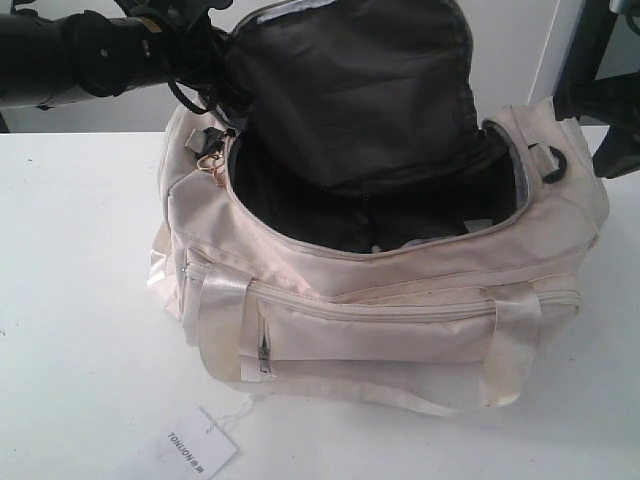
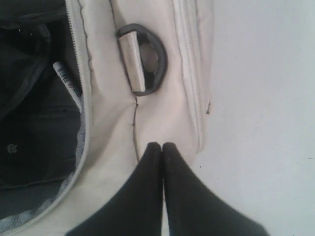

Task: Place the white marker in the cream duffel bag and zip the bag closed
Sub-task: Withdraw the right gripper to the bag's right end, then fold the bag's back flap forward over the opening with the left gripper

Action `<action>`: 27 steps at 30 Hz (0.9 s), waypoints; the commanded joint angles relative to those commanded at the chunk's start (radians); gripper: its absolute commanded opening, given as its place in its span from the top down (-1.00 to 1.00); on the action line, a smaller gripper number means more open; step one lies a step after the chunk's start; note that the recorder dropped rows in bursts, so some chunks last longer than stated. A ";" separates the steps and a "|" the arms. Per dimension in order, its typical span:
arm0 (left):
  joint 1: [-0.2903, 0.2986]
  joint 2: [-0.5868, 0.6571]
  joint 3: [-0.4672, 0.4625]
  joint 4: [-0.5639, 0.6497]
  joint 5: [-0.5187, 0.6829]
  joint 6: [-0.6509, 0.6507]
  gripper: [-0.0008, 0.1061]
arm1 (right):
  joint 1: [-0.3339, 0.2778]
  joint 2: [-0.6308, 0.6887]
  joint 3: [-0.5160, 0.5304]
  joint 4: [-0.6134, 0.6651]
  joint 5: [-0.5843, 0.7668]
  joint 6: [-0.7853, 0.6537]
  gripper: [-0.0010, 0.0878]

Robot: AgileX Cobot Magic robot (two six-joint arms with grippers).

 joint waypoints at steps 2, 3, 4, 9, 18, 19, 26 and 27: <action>0.000 0.000 0.000 0.000 0.004 -0.002 0.99 | 0.000 0.000 0.000 0.000 0.000 0.000 0.98; 0.000 0.000 0.000 0.000 0.010 -0.011 0.99 | 0.000 0.000 0.000 0.000 0.000 0.000 0.98; 0.000 -0.003 -0.002 0.000 0.033 -0.018 0.99 | 0.000 0.000 0.000 0.000 0.000 0.000 0.98; 0.000 -0.037 -0.002 0.000 0.181 -0.084 0.99 | 0.000 0.000 0.000 0.000 -0.014 0.000 0.98; -0.004 -0.095 -0.002 -0.002 0.466 -0.086 0.99 | 0.000 0.000 0.000 0.000 -0.014 0.000 0.98; -0.004 -0.098 -0.002 -0.004 0.490 -0.086 0.99 | 0.000 0.000 0.000 0.000 -0.014 0.000 0.98; -0.004 -0.137 -0.002 -0.032 0.625 -0.086 0.99 | 0.000 0.000 0.000 0.002 -0.014 0.000 0.98; -0.004 -0.143 -0.002 -0.044 0.642 -0.086 0.99 | 0.000 0.000 0.000 0.002 -0.014 0.000 0.98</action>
